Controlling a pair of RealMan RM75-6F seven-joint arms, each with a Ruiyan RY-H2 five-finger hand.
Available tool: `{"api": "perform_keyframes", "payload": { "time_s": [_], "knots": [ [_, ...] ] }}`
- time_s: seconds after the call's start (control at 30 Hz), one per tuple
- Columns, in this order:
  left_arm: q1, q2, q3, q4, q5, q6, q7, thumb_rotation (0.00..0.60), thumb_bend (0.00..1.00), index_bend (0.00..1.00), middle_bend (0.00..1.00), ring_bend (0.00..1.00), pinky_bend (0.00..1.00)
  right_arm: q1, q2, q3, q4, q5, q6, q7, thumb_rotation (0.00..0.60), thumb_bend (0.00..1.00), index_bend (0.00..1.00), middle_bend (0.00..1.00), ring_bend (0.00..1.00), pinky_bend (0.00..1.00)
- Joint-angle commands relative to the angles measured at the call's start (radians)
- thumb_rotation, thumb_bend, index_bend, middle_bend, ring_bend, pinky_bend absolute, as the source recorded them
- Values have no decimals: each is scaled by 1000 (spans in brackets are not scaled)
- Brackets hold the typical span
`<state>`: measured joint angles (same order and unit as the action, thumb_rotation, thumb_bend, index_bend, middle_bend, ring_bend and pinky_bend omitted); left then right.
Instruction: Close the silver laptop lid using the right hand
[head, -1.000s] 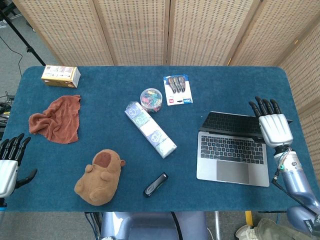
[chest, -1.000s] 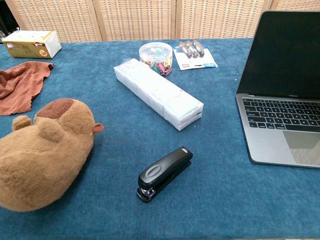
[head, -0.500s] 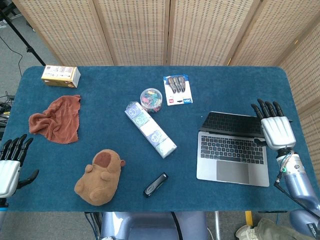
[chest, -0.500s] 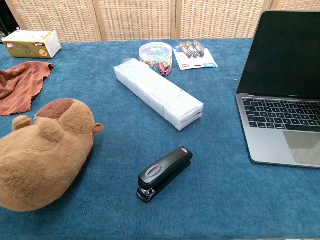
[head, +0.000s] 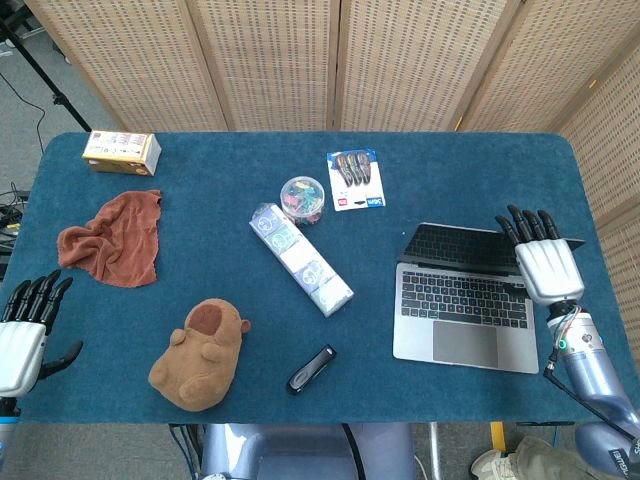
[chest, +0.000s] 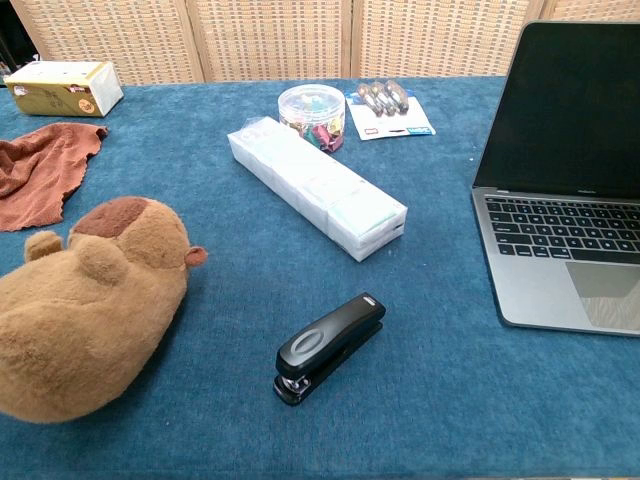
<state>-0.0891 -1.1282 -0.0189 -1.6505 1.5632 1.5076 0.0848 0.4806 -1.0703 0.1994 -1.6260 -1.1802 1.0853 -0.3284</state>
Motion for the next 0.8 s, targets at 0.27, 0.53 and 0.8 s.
{"api": "perform_keyframes", "payload": {
  "time_s": [0.27,0.53,0.8],
  "knots": [
    [0,0,2,0,6,4,-2,600,245,68,0,0,0,1,-1,-17,-6,3,-3,-4,600,183,149,101,115,130],
    [-3,-2,3,1,9,0,-1,600,245,70,0,0,0,-12,15,-37,-40,-3,14,-23,600,183,169,119,132,166],
    [-4,-3,6,-1,15,0,0,600,245,70,0,0,0,-34,52,-58,-121,1,41,-64,600,183,159,114,132,167]
  ]
}}
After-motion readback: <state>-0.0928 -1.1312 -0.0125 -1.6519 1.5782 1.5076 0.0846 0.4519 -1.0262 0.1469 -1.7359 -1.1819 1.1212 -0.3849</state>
